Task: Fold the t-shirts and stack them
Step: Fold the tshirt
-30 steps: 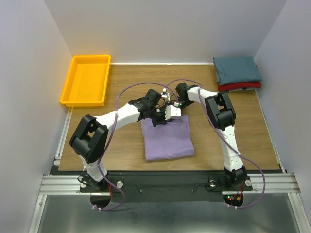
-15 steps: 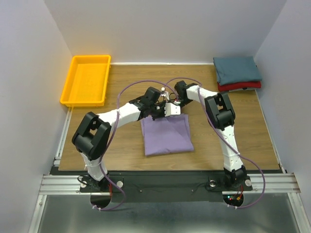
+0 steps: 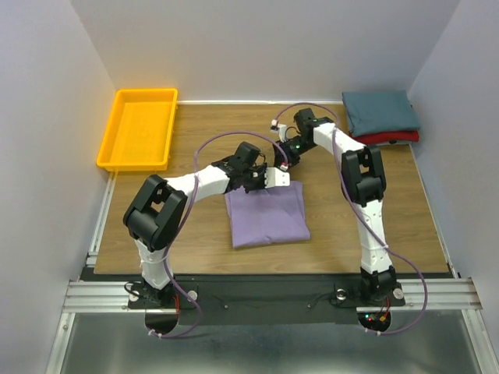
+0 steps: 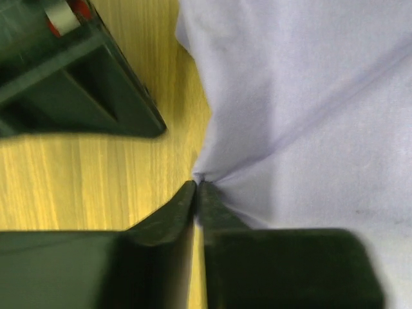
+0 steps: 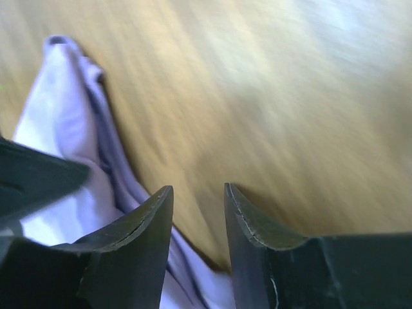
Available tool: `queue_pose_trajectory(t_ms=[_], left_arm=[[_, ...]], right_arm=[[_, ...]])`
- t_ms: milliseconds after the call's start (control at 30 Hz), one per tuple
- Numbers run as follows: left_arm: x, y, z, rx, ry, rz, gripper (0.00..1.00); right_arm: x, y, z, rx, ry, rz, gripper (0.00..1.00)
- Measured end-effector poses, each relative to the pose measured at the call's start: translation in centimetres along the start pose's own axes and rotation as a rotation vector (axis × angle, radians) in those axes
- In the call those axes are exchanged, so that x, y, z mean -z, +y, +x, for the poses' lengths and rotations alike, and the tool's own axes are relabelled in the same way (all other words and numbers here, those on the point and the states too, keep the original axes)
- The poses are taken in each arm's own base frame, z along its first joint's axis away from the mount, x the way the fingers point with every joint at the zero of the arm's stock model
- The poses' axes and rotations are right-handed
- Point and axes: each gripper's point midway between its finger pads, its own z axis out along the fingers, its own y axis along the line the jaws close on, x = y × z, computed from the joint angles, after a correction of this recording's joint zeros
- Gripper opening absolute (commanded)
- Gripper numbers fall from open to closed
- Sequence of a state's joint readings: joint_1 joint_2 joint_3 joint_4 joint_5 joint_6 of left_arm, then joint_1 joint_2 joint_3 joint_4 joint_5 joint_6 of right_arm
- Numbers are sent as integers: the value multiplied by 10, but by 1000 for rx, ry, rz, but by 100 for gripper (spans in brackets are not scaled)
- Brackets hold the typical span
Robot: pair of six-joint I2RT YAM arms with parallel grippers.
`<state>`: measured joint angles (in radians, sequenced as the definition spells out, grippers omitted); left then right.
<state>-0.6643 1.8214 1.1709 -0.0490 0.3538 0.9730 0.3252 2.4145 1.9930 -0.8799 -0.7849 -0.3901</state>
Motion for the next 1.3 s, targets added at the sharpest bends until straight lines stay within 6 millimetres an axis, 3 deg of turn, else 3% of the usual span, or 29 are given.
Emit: queue_pose_trajectory(t_ms=[167, 300, 400, 533, 767, 1300], left_arm=[[8, 5, 2, 87, -9, 25, 42], [39, 32, 0, 265, -59, 7, 43], [75, 46, 5, 437, -104, -21, 42], [102, 48, 20, 655, -148, -28, 41], [84, -12, 45, 927, -101, 124, 40], [48, -33, 66, 1052, -46, 203, 38]], right_arm=[[42, -28, 0, -55, -51, 102, 52], [80, -34, 12, -109, -80, 163, 52], [100, -16, 19, -151, -104, 162, 50], [100, 13, 25, -189, -109, 108, 49], [77, 26, 52, -331, -73, 47, 50], [63, 25, 49, -350, -97, 35, 48]])
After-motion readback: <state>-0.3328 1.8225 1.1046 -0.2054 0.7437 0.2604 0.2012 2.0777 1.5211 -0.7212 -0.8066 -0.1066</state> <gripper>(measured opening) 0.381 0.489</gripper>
